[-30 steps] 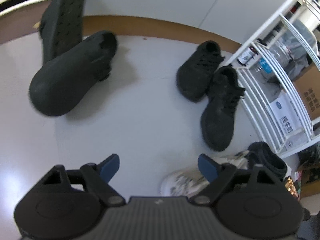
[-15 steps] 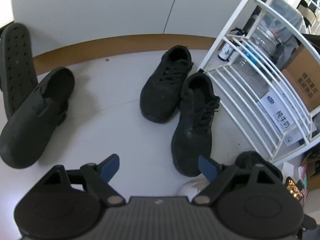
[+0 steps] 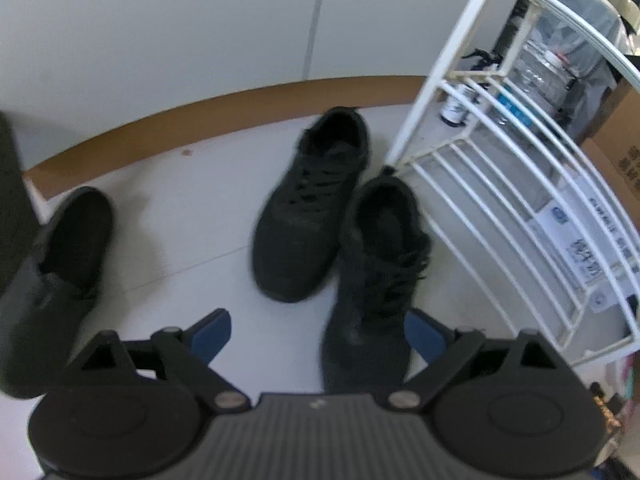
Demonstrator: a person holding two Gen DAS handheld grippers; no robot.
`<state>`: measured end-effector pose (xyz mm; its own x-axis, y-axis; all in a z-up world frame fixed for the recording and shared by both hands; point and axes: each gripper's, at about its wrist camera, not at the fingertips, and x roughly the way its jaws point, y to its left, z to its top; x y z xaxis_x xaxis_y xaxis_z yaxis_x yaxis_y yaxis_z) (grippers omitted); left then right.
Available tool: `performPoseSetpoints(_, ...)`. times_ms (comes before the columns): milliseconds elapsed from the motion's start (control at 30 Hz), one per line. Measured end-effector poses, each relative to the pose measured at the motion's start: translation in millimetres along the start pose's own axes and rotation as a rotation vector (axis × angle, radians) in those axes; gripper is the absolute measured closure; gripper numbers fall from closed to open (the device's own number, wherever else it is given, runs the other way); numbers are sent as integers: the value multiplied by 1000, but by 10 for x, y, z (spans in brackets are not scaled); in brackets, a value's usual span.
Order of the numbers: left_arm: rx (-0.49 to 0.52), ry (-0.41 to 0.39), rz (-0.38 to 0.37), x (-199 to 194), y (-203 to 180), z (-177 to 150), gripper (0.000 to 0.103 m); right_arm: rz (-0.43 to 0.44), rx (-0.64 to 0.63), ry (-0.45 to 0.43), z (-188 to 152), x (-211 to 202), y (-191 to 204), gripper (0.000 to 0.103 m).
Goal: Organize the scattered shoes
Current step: 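Move the left gripper to the black mesh sneaker beside the rack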
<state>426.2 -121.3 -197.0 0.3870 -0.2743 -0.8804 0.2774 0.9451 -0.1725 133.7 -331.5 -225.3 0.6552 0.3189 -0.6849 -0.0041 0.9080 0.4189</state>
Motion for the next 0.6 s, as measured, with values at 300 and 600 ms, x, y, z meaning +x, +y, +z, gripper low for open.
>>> performPoseSetpoints(300, -20, 14, -26, 379, -158, 245, 8, -51, 7, 40, -59, -22, -181, 0)
performPoseSetpoints(600, 25, 43, -82, 835, -338, 399, 7, -71, 5, 74, -111, 3, -302, 0)
